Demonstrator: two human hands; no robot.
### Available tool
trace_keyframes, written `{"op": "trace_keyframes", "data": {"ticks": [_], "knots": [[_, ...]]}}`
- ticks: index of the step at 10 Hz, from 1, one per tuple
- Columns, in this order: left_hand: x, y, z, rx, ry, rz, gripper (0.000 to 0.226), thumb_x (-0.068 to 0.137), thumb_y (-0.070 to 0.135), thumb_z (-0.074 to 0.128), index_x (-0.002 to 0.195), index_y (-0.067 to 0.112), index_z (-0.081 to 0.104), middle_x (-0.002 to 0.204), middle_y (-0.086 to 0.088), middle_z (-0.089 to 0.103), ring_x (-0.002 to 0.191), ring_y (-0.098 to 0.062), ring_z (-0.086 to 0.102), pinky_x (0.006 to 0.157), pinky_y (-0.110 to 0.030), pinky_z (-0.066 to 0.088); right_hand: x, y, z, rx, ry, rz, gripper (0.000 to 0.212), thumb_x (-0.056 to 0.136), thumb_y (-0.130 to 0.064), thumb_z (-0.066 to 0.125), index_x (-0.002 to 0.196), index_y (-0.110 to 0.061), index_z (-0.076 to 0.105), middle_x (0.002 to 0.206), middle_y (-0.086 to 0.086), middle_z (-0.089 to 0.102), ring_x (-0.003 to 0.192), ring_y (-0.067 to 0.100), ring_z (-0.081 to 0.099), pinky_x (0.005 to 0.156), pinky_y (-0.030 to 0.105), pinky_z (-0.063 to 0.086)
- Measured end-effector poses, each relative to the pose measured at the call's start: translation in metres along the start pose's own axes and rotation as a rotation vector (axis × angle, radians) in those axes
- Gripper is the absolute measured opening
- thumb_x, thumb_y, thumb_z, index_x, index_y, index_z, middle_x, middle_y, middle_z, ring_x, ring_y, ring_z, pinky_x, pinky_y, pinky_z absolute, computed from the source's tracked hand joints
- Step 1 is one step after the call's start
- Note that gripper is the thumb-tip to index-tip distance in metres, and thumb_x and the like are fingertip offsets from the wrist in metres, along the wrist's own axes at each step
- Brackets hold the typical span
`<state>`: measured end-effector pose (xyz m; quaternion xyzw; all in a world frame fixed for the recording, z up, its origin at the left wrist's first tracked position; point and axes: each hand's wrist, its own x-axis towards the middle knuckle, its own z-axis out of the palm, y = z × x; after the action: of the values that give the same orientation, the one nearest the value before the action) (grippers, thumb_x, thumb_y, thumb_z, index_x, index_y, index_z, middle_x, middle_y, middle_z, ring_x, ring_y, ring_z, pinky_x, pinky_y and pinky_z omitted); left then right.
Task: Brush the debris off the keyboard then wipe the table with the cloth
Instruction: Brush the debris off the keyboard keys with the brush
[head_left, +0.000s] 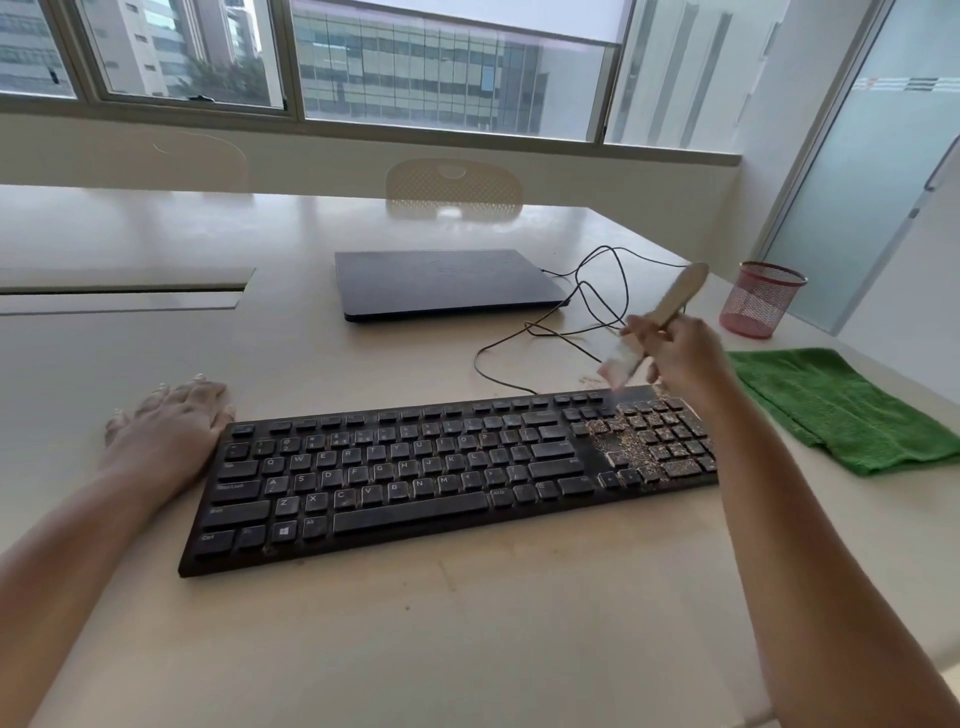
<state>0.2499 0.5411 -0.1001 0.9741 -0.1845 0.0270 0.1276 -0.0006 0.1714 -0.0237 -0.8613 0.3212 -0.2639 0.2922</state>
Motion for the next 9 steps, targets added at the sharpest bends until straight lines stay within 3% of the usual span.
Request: {"op": "trace_keyframes", "data": {"ticks": [1, 3, 4, 5, 6, 7, 8, 9], "knots": [[0.012, -0.022, 0.002, -0.001, -0.035, 0.047, 0.049, 0.098, 0.044, 0.03, 0.144, 0.026, 0.031, 0.155, 0.001, 0.025, 0.143, -0.023, 0.021, 0.116, -0.049, 0.016, 0.001, 0.006, 0.0, 0.099, -0.144, 0.024, 0.033, 0.095, -0.034, 0.046, 0.109, -0.01, 0.064, 0.095, 0.006, 0.065, 0.051, 0.009, 0.05, 0.041, 0.014, 0.04], [0.027, -0.052, 0.008, 0.01, -0.025, 0.006, 0.051, 0.096, 0.049, 0.031, 0.143, 0.028, 0.033, 0.155, 0.002, 0.024, 0.143, -0.022, 0.021, 0.117, -0.047, 0.015, 0.009, 0.047, -0.025, 0.024, 0.161, 0.163, 0.036, 0.095, -0.039, 0.045, 0.109, -0.01, 0.063, 0.109, 0.011, 0.065, 0.054, 0.011, 0.051, 0.04, 0.017, 0.039], [0.032, -0.06, 0.014, 0.047, -0.038, -0.017, 0.062, 0.091, 0.061, 0.022, 0.143, 0.03, 0.031, 0.155, 0.003, 0.023, 0.143, -0.022, 0.021, 0.116, -0.049, 0.015, 0.01, 0.038, -0.016, 0.165, 0.088, 0.102, 0.035, 0.096, -0.038, 0.044, 0.108, -0.011, 0.063, 0.1, 0.006, 0.065, 0.053, 0.01, 0.051, 0.043, 0.018, 0.04], [0.06, -0.091, 0.037, 0.053, 0.028, -0.083, 0.083, 0.077, 0.078, 0.008, 0.143, 0.032, 0.03, 0.155, 0.003, 0.023, 0.143, -0.025, 0.02, 0.115, -0.055, 0.013, 0.01, 0.032, -0.012, 0.155, -0.056, 0.081, 0.029, 0.095, -0.037, 0.045, 0.103, -0.015, 0.064, 0.098, 0.002, 0.063, 0.053, 0.011, 0.051, 0.042, 0.017, 0.039], [0.043, -0.067, 0.023, 0.034, 0.034, -0.07, 0.08, 0.082, 0.074, 0.013, 0.144, 0.026, 0.032, 0.155, 0.0, 0.024, 0.143, -0.027, 0.02, 0.115, -0.053, 0.012, 0.012, 0.046, -0.026, 0.02, 0.097, 0.158, 0.029, 0.095, -0.037, 0.046, 0.102, -0.015, 0.064, 0.1, 0.006, 0.064, 0.053, 0.012, 0.052, 0.039, 0.017, 0.038], [0.02, -0.038, 0.009, 0.028, 0.051, -0.016, 0.053, 0.099, 0.039, 0.033, 0.141, 0.007, 0.039, 0.151, -0.012, 0.032, 0.14, -0.03, 0.025, 0.115, -0.037, 0.014, 0.011, 0.055, -0.035, 0.011, 0.218, 0.179, 0.027, 0.095, -0.04, 0.046, 0.097, -0.02, 0.063, 0.098, 0.007, 0.065, 0.051, 0.012, 0.054, 0.037, 0.015, 0.038], [0.021, -0.041, 0.011, 0.066, 0.061, 0.043, 0.052, 0.099, 0.037, 0.033, 0.139, 0.005, 0.042, 0.149, -0.014, 0.035, 0.139, -0.031, 0.027, 0.115, -0.04, 0.015, 0.012, 0.047, -0.026, 0.183, 0.139, 0.143, 0.031, 0.095, -0.04, 0.045, 0.101, -0.015, 0.063, 0.097, 0.006, 0.063, 0.052, 0.012, 0.052, 0.042, 0.018, 0.039], [0.022, -0.042, 0.013, 0.056, 0.043, 0.052, 0.05, 0.1, 0.036, 0.033, 0.14, 0.007, 0.04, 0.15, -0.011, 0.032, 0.14, -0.029, 0.024, 0.116, -0.041, 0.013, 0.013, 0.04, -0.023, 0.219, -0.05, 0.174, 0.032, 0.094, -0.041, 0.046, 0.099, -0.014, 0.064, 0.094, 0.006, 0.064, 0.054, 0.012, 0.052, 0.043, 0.017, 0.038]]}}
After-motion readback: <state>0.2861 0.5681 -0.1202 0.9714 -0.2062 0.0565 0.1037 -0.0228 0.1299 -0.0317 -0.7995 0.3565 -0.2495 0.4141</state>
